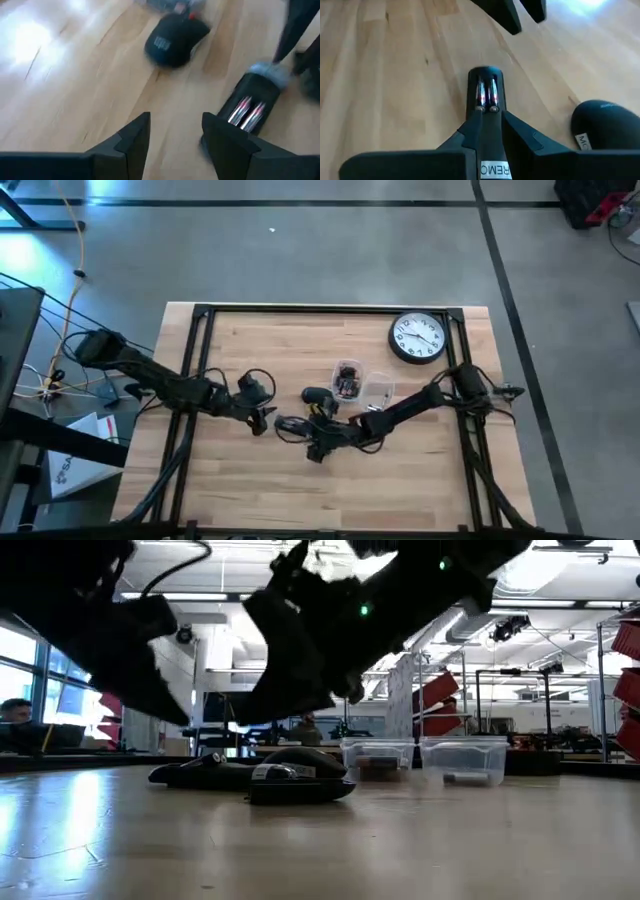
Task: Insert battery
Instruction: Insert the silver battery into the remote battery compartment
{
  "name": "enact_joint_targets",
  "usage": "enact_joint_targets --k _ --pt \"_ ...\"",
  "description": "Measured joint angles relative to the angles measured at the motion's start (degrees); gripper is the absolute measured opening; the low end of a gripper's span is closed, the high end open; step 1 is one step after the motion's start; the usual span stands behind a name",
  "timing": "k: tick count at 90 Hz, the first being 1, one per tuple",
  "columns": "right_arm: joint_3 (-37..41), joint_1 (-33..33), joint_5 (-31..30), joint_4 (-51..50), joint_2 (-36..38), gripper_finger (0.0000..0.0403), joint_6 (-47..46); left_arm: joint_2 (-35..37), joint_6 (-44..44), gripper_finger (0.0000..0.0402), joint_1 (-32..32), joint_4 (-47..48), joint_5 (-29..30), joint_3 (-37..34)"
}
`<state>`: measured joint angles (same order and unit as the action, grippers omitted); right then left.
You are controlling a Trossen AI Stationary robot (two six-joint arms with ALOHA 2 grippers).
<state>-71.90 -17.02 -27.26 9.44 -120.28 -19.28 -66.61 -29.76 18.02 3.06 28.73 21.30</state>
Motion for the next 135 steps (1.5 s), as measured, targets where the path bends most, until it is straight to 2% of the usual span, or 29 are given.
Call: enact_joint_targets --k 24,48,75,114,135 --pt "0.0 0.97 2.5 3.27 -1.65 0.0039 0.13 0.06 -1.33 0.0163 0.92 5.67 -5.83 -0.02" --pt "-0.02 1.3 4.42 5.0 -1.65 0.0039 1.74 -0.18 5.9 0.0163 2.47 6.01 -9.55 -0.02" --pt "-0.04 1.38 3.73 6.04 -3.44 0.0039 0.36 -3.29 5.47 0.0163 2.4 5.14 -8.52 0.0" --pt "-0.02 1.86 3.71 8.01 -4.55 0.0039 1.39 -11.06 5.91 0.0163 2.4 -2.35 -8.98 0.09" --pt "-0.02 2.85 4.01 8.08 -4.58 0.0039 1.32 -11.76 5.93 0.0163 2.4 -3.44 -9.16 0.12"
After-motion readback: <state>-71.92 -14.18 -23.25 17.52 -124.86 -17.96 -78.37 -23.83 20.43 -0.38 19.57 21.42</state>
